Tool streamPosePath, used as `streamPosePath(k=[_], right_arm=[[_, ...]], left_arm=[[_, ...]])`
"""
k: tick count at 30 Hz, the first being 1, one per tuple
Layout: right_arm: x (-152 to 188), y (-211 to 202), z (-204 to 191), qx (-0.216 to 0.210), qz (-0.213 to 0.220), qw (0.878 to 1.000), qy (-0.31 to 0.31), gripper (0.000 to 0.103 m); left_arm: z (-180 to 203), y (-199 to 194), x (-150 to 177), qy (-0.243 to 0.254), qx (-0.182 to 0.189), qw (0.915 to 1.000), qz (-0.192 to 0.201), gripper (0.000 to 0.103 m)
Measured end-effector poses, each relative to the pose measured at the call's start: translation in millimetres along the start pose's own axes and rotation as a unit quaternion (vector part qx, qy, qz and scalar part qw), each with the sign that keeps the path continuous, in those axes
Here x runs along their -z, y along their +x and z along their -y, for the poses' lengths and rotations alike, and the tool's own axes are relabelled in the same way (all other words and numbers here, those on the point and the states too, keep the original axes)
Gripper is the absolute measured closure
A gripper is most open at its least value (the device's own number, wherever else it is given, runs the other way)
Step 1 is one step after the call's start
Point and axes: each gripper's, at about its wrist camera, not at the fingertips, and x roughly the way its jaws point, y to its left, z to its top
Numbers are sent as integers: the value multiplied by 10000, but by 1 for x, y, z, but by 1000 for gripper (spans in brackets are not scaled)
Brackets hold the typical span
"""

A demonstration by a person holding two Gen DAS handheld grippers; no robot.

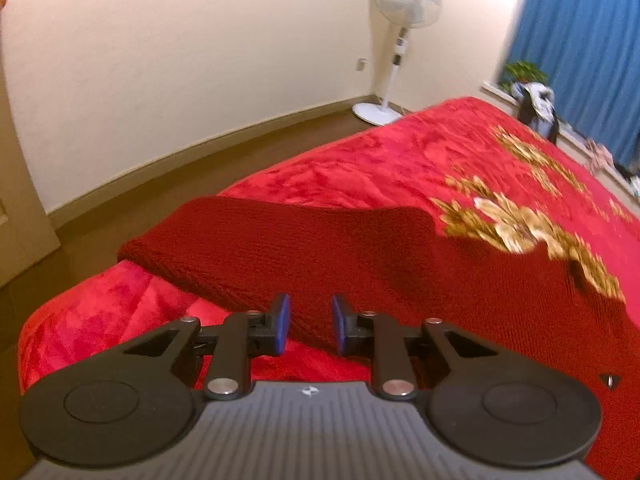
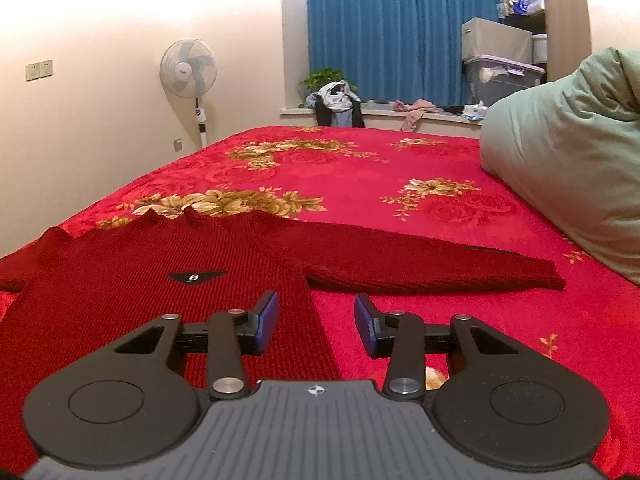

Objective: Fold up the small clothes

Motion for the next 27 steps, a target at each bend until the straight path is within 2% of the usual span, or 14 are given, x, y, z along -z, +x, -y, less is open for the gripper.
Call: streamPosePath(k=[2,5,11,13,17,22,24,27], right_arm=[[2,5,1,100,-105,9999,31,59],[4,10,4,17,-241,9994,229,59],[4,10,-4,-184,-268,9995,37,67],[4,13,-7,-176,-320,9993,-48,67],[4,16,-10,-134,-372,9991,-148,67],[7,18,-8,-95,-451,9988,-187,67],[7,21,-7,-66,-495,9986,-195,68],[9,26,-6,-37,-594,9980,-217,81]], left_arm=[[-15,5,-7,-374,47,9993,7,76],[-41,18,-12,-1000,205,9946,-164,73],[-86,50,-14,-2012,447,9767,-591,61],[-96,59,-14,-2179,405,9729,-656,56],[-114,72,-16,-2416,297,9677,-657,55],[-135,87,-14,-2828,128,9569,-649,56],[-138,89,-15,-2858,65,9565,-587,56],[-136,92,-18,-2847,-31,9573,-493,58]])
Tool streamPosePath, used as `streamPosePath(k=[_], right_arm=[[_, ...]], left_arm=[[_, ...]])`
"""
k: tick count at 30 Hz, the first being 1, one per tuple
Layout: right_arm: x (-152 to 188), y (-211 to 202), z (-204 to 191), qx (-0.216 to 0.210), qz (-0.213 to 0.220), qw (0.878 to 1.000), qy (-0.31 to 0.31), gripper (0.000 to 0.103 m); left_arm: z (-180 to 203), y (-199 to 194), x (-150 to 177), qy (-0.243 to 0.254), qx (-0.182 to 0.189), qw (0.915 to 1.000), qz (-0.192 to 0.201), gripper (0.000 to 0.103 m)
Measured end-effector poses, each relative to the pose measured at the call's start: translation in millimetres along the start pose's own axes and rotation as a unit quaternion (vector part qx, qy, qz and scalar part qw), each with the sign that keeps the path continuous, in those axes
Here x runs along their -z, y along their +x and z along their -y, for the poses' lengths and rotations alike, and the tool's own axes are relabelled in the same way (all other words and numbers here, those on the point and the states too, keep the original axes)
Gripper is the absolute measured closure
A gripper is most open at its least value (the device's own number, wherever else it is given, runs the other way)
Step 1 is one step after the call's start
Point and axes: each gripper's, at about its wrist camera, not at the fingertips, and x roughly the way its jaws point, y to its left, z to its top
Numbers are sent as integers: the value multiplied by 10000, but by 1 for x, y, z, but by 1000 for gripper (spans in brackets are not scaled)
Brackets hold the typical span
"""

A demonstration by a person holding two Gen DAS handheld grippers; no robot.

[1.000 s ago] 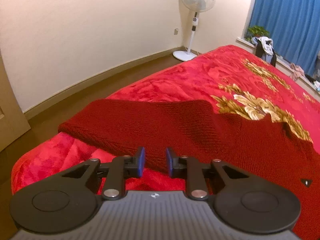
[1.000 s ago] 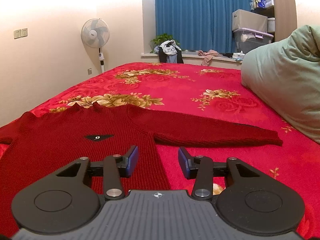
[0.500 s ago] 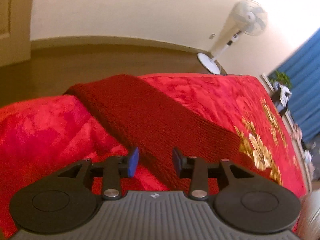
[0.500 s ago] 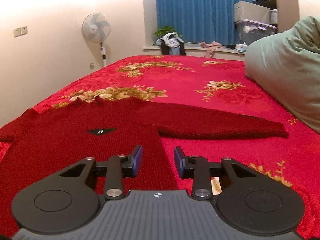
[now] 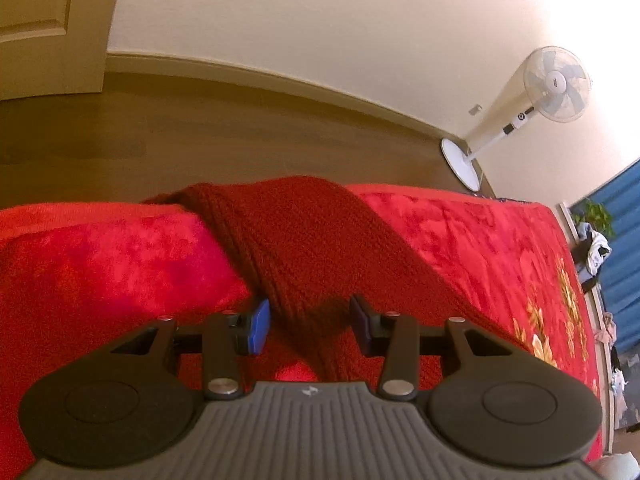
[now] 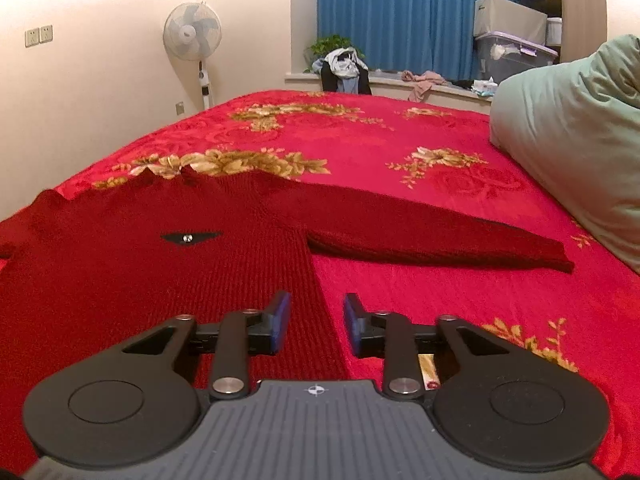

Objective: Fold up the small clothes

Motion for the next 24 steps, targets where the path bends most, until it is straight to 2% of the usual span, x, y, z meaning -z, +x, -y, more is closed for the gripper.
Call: streamPosePath(k=[2,3,4,8,11,13,16,18,20,21,23,24], right_arm=[[2,2,0,-8,-89,10000,-24,87],[3,3,0,-30,-126,9999,-24,89],[3,5,-1,-52,-177,9998,-25,90],[6,11,0,-141,-420,9990,-6,90],[13,21,-2,-250,-897,9956,-82,90],[21,28,-8,-119,-1225,9919,-325,89],[31,34,-15,-79,-1551,9863,-566,89],[33,34,-17,-83,-1569,9856,-631,89],[33,32,-18,-101,-1581,9853,-633,89],[34,32,-18,-100,-1582,9853,-633,89],[33,32,-19,-97,-1579,9852,-662,89],[33,32,-18,-96,-1576,9852,-669,89]], left_arm=[[2,-1,1,48,-93,9999,69,63],[4,-1,2,105,-218,9996,117,76],[6,-2,3,153,-379,9990,172,80],[17,-4,7,306,-654,9967,381,86],[29,-10,11,556,-946,9924,564,87],[44,-17,18,923,-1163,9857,795,87],[72,-26,34,1695,-1494,9661,1253,90],[94,-37,49,2229,-1647,9465,1654,90],[122,-54,71,2875,-1522,9199,2190,92],[139,-66,89,3300,-1318,9005,2509,92],[170,-90,134,4192,-693,8543,2995,92],[184,-103,166,4695,-250,8224,3203,92]])
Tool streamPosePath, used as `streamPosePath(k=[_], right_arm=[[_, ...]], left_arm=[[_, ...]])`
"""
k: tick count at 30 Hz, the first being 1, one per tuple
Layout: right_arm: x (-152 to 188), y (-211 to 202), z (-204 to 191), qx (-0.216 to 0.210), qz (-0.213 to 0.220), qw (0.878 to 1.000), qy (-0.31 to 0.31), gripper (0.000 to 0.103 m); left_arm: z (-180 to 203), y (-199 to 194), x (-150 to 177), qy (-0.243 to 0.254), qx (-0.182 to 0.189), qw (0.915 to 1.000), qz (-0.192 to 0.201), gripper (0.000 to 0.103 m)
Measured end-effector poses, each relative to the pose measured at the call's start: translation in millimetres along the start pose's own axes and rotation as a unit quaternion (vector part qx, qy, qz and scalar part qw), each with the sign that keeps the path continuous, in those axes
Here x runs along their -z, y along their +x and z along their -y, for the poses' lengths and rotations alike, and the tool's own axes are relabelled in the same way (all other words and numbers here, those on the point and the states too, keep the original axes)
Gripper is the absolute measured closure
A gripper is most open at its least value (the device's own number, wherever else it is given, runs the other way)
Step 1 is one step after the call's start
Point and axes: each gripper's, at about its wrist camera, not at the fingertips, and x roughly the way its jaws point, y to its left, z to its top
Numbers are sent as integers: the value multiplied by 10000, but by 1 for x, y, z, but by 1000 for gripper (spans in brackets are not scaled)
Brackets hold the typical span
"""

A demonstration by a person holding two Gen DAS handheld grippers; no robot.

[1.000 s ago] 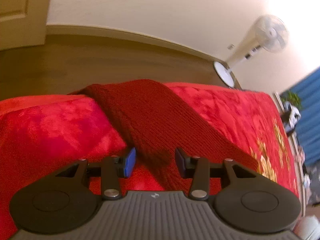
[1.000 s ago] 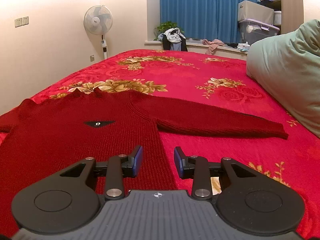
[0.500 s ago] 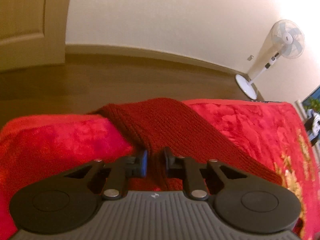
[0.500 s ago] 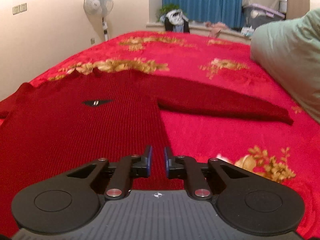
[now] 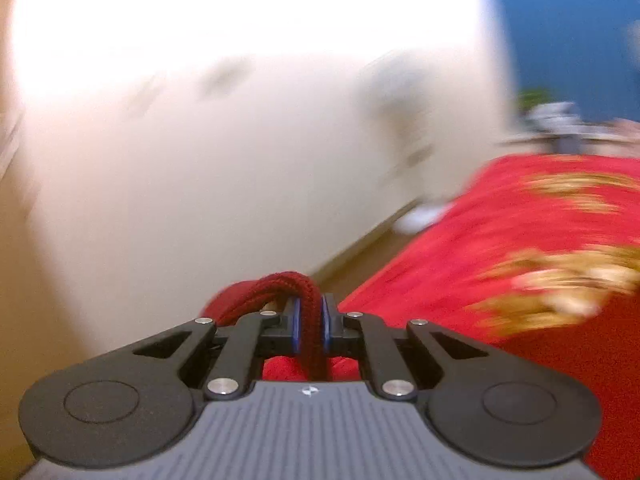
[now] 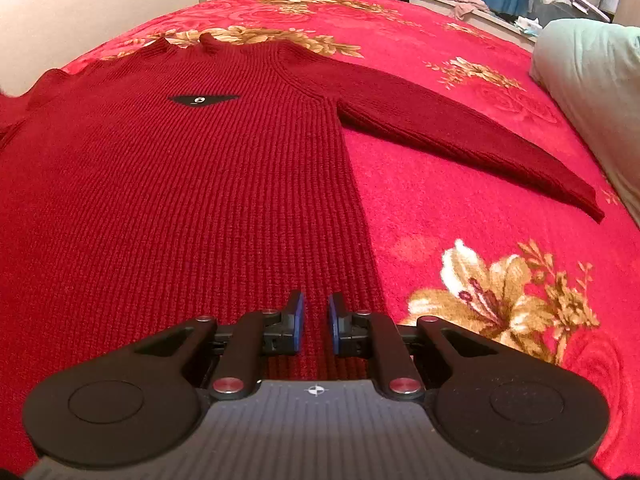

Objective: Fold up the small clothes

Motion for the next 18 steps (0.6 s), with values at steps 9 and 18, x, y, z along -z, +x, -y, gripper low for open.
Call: streamPosePath(k=[9,18], right_arm=[[5,-1,2,28,113,9999,111,89],[6,-12,1,42,402,9990,204,81]], left_arm=[[115,-121,23,1804,4075,8940,-476,67],[7,-104,-24,-104,2746,9518,-1364,49]])
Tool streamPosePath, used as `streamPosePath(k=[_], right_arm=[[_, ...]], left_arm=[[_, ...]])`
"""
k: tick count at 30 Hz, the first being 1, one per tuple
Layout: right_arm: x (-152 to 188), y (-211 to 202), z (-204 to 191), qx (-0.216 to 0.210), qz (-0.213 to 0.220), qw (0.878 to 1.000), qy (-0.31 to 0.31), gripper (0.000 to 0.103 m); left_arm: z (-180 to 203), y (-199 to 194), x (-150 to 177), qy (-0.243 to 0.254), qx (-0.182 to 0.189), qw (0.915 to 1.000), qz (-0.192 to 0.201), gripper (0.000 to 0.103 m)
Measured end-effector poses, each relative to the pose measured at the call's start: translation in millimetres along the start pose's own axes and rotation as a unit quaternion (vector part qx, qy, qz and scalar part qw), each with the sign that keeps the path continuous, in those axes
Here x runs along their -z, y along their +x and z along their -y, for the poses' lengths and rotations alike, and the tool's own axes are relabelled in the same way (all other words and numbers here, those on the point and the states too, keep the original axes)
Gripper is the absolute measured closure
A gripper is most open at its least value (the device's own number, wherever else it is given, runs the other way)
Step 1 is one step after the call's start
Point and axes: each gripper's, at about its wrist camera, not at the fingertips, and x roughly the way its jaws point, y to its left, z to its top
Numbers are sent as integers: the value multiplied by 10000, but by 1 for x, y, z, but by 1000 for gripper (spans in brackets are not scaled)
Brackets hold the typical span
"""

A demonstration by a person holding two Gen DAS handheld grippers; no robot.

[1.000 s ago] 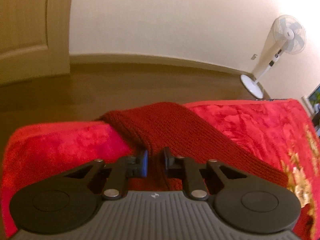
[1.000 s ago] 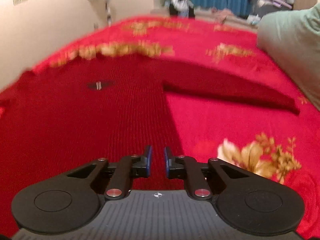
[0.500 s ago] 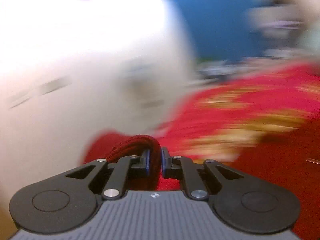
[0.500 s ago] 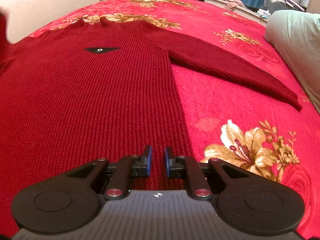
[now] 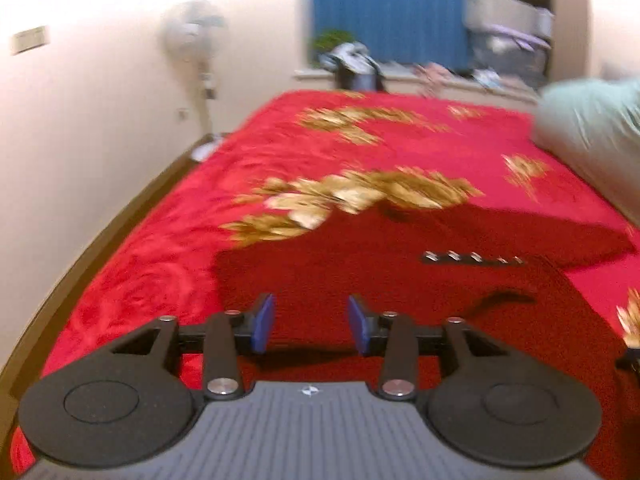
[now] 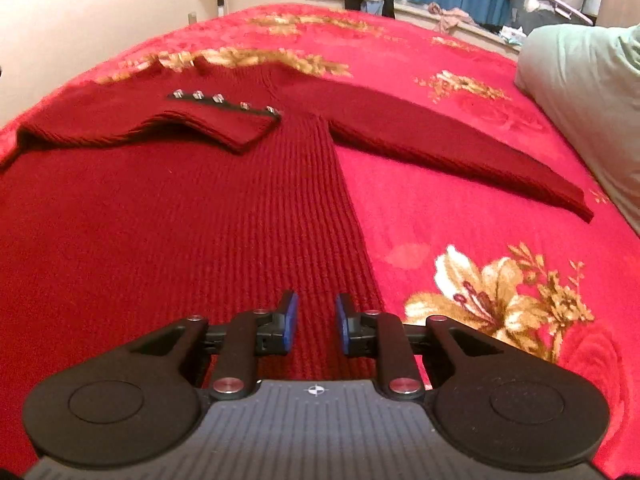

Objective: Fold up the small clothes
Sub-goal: 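Grasp the buttoned shoulder edge with the right gripper and fold it over the body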

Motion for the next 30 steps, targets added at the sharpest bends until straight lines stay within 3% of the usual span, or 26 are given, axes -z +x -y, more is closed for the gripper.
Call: streamPosePath(k=[3,5,8,12,15,17,20,24,27,30], right_arm=[[2,-7,-1,-68,230,9997,17,81],[4,-9,-2,-53,265,9996,31,81],[7,-9,-5,-61,295,9995,-27,81],[8,-19,-8,-158,553,9983,-83,88],[4,-30,-5,-292,794,9964,8,90],[-4,-36,-2,-274,937,9951,163,89],[-28,-35,-2,-644,981,9915,566,89],[-67,-12,-12,-1392,903,9771,1329,87],[-91,26,-24,-1935,634,9571,2062,69],[-107,73,-39,-2219,246,9365,2704,66]], left_arm=[[-12,0,24,-148,-307,9993,162,45],[-15,28,28,-33,-796,9951,-591,54],[-30,28,22,-532,-632,9959,-366,52],[-42,37,14,-747,-899,9925,-365,52],[-48,46,9,-1045,-848,9901,-396,52],[-51,53,7,-1060,-909,9894,-407,52],[-55,62,8,-1144,-970,9876,-455,52],[-62,66,6,-1303,-938,9861,-439,51],[-67,71,6,-1328,-940,9855,-476,51],[-70,75,6,-1357,-909,9851,-543,51]])
